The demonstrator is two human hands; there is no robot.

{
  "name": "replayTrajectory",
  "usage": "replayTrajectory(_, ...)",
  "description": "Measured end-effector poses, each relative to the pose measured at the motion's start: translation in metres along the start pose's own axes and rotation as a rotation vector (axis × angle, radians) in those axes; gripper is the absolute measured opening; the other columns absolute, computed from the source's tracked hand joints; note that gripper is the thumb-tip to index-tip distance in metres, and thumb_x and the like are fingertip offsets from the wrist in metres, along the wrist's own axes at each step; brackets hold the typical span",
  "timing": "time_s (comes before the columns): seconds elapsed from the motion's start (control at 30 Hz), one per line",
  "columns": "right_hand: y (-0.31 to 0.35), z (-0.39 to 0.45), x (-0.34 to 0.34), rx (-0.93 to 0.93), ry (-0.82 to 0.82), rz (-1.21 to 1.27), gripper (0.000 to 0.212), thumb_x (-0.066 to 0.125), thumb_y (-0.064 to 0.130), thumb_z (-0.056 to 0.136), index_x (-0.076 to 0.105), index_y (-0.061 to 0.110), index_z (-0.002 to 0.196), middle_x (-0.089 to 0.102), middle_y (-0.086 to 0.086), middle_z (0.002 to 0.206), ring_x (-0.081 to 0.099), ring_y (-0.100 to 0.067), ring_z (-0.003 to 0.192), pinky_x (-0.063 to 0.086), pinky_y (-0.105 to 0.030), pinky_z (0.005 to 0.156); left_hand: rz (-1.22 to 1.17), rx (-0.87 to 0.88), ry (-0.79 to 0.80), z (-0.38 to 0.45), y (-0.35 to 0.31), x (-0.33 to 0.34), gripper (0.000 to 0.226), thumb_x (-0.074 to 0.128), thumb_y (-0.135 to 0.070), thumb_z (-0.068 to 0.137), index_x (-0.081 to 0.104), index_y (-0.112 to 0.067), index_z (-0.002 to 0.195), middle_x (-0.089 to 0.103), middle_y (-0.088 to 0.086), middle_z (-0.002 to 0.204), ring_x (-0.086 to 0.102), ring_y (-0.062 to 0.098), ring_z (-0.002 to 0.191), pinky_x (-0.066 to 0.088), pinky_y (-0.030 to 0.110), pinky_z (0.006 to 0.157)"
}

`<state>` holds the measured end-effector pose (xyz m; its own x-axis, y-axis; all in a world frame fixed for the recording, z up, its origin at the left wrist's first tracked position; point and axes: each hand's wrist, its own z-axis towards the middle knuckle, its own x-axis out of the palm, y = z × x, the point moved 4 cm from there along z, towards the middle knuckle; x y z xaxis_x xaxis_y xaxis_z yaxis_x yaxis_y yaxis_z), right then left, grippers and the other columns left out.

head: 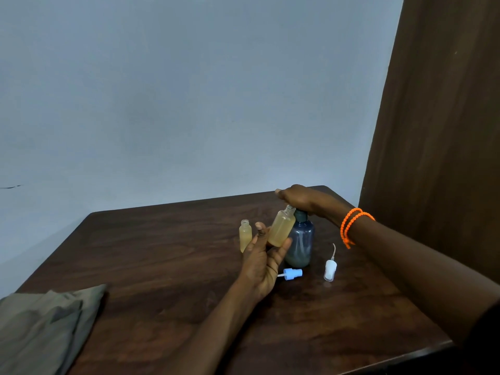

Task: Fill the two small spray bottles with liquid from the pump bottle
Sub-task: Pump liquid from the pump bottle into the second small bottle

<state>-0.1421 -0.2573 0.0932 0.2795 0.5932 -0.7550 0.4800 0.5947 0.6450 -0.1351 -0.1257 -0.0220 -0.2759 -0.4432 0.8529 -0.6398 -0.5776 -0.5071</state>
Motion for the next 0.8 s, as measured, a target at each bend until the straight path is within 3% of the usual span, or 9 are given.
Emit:
replayTrajectory(0.17,0.002,-0.002,-0.005,0.026,0.033,0.011,0.037,0.038,0.05,0.102,0.05,0.018,0.087,0.051,0.0,0.083,0.05,-0.015,0.074,0.041,-0.03,0.067,-0.019,-0.008,0.005,0.001,0.002,-0.001,0.027,0.059,-0.028,0.099,0.06,-0.004,0.113,0.068,0.02,0.125,0.073,0.026,0.1,0.064,0.034,0.066)
replayTrajectory(0.3,0.0,-0.001,0.0,0.034,0.025,0.031,0.035,0.04,0.044,0.102,0.051,0.011,0.102,0.053,-0.003,0.086,0.053,-0.019,0.075,0.042,-0.031,0.061,0.0,-0.007,0.008,0.005,0.002,-0.002,0.038,0.059,-0.033,0.098,0.058,-0.002,0.121,0.068,0.019,0.127,0.074,0.025,0.103,0.064,0.033,0.069)
replayTrajectory(0.43,0.001,-0.005,-0.003,0.054,0.051,0.003,0.037,0.041,0.048,0.101,0.049,0.015,0.114,0.055,-0.008,0.108,0.054,-0.02,0.083,0.045,-0.035,0.064,0.006,-0.02,0.01,0.003,0.004,-0.002,0.042,0.058,-0.034,0.098,0.059,0.001,0.12,0.069,0.02,0.126,0.076,0.023,0.099,0.064,0.033,0.07)
replayTrajectory(0.5,0.003,-0.006,-0.005,0.059,0.07,-0.026,0.037,0.039,0.049,0.102,0.049,0.015,0.112,0.054,-0.008,0.107,0.053,-0.02,0.082,0.044,-0.035,0.065,-0.007,-0.019,0.007,0.004,0.003,-0.003,0.04,0.058,-0.033,0.099,0.059,0.001,0.119,0.068,0.021,0.128,0.074,0.025,0.102,0.064,0.034,0.069)
replayTrajectory(0.63,0.005,-0.002,-0.004,-0.004,0.018,-0.052,0.037,0.036,0.043,0.104,0.052,0.011,0.093,0.053,-0.004,0.086,0.05,-0.015,0.072,0.039,-0.029,0.063,0.0,-0.005,0.003,0.005,0.0,-0.002,0.041,0.06,-0.033,0.096,0.06,0.001,0.12,0.068,0.021,0.129,0.073,0.025,0.104,0.064,0.034,0.07)
replayTrajectory(0.8,0.008,-0.012,-0.005,0.009,0.026,-0.09,0.045,0.034,0.042,0.105,0.054,0.005,0.122,0.055,-0.01,0.116,0.051,-0.019,0.087,0.036,-0.029,0.059,0.013,-0.011,-0.004,0.002,0.002,-0.002,0.043,0.063,-0.034,0.092,0.059,0.0,0.118,0.067,0.022,0.129,0.071,0.027,0.108,0.065,0.035,0.071)
